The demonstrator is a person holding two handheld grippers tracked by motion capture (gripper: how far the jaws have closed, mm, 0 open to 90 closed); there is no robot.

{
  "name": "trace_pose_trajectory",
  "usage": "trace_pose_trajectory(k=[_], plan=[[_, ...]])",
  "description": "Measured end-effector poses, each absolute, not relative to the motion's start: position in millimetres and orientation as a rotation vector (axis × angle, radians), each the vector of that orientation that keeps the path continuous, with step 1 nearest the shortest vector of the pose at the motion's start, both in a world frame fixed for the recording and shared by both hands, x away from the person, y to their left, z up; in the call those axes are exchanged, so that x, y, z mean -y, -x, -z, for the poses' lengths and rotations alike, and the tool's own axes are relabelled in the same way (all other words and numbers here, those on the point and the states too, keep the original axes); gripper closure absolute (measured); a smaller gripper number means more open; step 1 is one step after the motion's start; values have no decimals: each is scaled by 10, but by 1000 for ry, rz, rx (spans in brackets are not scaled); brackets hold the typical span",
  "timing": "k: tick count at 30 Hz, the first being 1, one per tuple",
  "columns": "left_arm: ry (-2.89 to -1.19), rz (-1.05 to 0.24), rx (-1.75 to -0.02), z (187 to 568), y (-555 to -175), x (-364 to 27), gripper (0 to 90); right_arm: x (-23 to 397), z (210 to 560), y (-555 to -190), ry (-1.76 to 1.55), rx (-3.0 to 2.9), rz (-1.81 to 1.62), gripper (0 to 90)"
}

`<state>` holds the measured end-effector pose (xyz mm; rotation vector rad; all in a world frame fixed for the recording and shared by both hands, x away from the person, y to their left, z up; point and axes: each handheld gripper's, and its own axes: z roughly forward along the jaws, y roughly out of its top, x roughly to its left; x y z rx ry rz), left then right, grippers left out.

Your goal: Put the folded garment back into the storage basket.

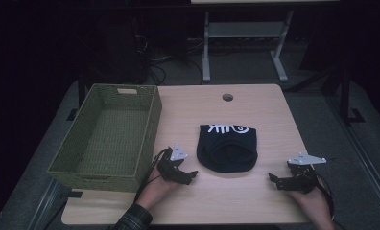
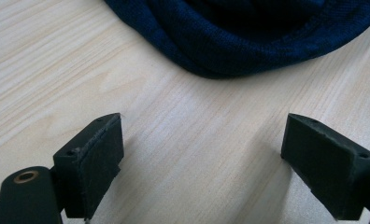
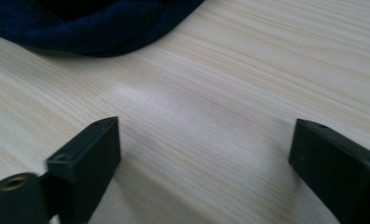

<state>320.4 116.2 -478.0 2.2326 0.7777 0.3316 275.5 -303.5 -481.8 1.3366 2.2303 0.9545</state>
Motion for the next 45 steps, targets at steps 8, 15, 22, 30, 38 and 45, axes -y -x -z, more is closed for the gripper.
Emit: trace_pose_trajectory(k=[8, 15, 22, 30, 38, 45], plan=[[-2232, -328, -778, 4780, -3206, -1157, 119, 3120, 4755, -2788, -1369, -2243, -985, 266], [-2234, -329, -772, 4780, -3190, -1170, 121, 3123, 4667, -2854, -1358, -2259, -1057, 444], [-2231, -330, -774, 4781, -3170, -1192, 119, 3033, 4538, -2971, -1291, -2267, -1123, 682], [-2237, -330, -770, 4779, -3173, -1194, 119, 2950, 4408, -3109, -1235, -2308, -1176, 897], [-2240, -330, -772, 4776, -3179, -1188, 118, 2840, 4295, -3266, -1195, -2290, -1216, 900], [-2238, -331, -777, 4777, -3182, -1178, 118, 2764, 4303, -3395, -1194, -2322, -1201, 900]])
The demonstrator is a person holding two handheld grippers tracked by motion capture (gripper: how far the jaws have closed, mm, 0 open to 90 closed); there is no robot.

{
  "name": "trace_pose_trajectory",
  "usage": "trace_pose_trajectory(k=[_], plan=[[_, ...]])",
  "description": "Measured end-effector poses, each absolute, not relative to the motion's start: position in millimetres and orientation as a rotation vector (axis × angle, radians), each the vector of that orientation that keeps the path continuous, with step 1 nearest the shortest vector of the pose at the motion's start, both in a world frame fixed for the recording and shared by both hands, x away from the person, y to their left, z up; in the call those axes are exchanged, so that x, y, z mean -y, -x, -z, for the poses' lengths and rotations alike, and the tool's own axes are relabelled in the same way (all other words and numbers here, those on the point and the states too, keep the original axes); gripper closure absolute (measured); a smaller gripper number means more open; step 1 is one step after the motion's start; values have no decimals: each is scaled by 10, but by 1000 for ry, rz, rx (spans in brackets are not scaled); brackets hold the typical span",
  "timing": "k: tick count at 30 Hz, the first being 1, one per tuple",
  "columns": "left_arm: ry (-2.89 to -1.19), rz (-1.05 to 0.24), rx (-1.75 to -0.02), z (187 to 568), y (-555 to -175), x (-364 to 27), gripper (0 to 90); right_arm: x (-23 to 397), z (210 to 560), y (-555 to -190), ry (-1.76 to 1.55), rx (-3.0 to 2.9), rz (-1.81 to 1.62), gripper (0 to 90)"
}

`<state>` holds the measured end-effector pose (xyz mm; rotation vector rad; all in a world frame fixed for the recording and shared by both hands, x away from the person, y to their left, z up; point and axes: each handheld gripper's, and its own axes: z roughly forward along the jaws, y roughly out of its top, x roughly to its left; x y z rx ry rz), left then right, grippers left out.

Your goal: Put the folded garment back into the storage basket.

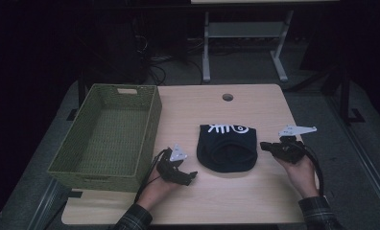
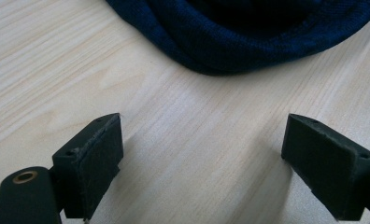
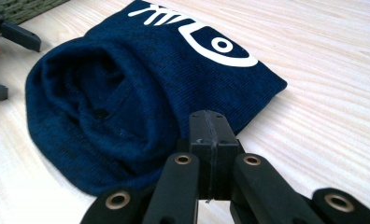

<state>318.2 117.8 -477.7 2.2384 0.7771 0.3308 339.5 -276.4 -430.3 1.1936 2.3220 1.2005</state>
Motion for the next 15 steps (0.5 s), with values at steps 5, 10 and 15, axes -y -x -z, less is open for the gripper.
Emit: trace_pose_trajectory(k=[5, 10, 15], plan=[[-2238, -331, -778, 4777, -3182, -1179, 118, 2734, 4313, -3556, -1222, -2339, -1199, 900], [-2231, -334, -776, 4779, -3184, -1176, 118, 2724, 4281, -3667, -1221, -2336, -1189, 900], [-2234, -335, -780, 4777, -3181, -1178, 119, 2694, 4212, -3777, -1230, -2335, -1195, 900]])
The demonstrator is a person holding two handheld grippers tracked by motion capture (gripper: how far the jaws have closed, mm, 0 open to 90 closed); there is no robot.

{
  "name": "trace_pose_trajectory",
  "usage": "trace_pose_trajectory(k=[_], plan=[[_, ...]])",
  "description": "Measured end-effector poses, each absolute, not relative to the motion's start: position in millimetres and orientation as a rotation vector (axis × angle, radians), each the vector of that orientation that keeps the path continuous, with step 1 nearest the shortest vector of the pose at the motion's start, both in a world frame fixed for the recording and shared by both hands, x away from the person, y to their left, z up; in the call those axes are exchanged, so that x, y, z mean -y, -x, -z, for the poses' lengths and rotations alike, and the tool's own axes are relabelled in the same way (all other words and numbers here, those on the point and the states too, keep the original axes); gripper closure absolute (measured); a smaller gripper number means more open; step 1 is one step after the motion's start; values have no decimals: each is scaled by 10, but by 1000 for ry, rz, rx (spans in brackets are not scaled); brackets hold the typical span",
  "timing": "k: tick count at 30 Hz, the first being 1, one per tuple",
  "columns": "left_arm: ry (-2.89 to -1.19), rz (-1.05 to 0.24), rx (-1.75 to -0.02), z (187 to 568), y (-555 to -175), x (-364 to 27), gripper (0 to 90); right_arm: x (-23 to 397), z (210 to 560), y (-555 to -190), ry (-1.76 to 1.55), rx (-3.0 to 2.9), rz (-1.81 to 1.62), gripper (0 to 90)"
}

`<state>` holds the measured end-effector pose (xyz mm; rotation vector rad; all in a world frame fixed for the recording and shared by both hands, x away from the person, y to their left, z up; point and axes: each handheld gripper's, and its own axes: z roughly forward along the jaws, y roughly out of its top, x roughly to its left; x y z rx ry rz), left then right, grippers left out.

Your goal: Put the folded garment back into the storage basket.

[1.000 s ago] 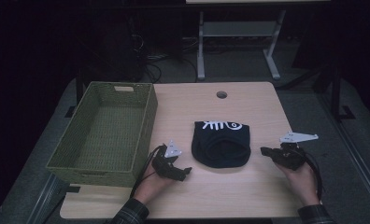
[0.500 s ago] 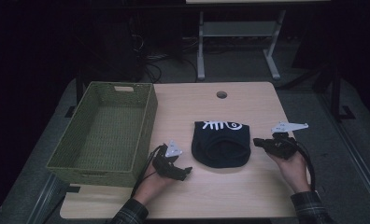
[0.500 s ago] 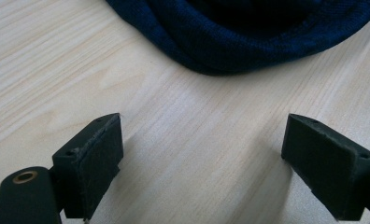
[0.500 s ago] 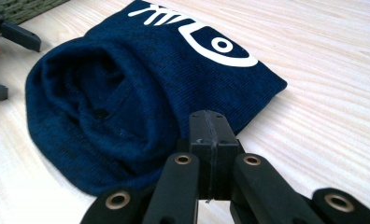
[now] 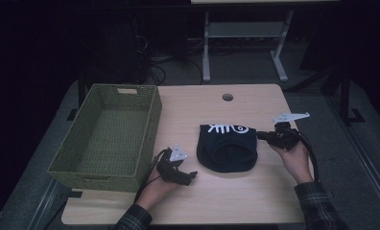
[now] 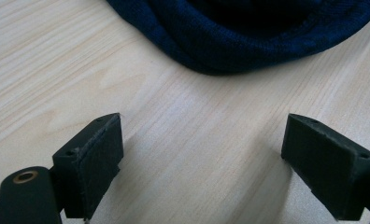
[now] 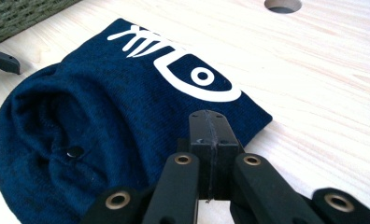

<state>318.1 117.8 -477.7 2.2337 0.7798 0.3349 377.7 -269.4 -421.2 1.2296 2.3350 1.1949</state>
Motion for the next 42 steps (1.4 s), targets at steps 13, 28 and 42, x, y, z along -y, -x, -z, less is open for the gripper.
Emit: trace_pose_trajectory(k=[13, 28, 42], plan=[[-2230, -329, -783, 4779, -3172, -1189, 119, 2540, 4101, -4141, -1220, -2315, -1198, 900], [-2229, -329, -785, 4779, -3169, -1192, 119, 2499, 4389, -4581, -1269, -2341, -1125, 900], [-2229, -329, -785, 4779, -3167, -1193, 119, 2516, 4596, -4649, -1322, -2388, -1060, 900]])
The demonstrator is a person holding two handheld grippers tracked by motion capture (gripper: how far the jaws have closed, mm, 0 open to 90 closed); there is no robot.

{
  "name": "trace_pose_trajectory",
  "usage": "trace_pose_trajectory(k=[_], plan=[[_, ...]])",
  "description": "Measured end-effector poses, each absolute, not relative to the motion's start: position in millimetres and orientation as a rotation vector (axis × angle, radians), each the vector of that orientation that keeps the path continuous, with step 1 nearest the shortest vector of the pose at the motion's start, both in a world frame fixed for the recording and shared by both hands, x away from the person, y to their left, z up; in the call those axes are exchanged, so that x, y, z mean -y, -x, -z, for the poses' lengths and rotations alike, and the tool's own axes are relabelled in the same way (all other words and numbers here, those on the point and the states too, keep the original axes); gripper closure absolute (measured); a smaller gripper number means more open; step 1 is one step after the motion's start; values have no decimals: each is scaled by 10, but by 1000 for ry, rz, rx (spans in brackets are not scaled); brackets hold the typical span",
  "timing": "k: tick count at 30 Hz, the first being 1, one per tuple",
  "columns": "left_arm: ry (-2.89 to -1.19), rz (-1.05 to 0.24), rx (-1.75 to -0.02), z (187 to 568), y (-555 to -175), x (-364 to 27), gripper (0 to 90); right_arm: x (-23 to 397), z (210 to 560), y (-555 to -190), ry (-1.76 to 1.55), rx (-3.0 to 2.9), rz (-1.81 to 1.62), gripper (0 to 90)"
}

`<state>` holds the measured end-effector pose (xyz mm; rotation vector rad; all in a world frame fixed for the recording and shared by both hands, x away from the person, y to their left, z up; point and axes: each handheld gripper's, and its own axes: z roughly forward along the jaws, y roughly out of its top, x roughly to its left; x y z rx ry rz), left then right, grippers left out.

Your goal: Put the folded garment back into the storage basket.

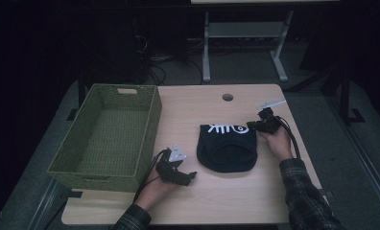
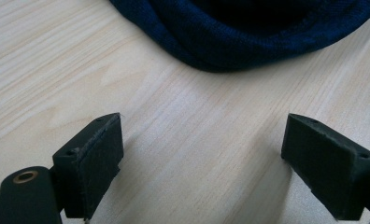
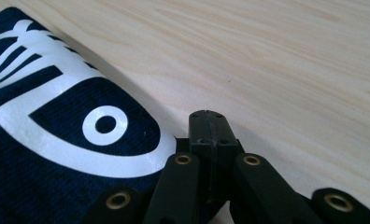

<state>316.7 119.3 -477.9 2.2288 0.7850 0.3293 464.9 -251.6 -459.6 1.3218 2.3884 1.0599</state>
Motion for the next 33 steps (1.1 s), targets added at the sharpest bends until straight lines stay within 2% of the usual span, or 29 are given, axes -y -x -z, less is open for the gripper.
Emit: trace_pose_trajectory(k=[33], plan=[[-2232, -331, -787, 4777, -3162, -1197, 120, 2574, 4532, -4215, -1229, -2488, -1035, 900]])
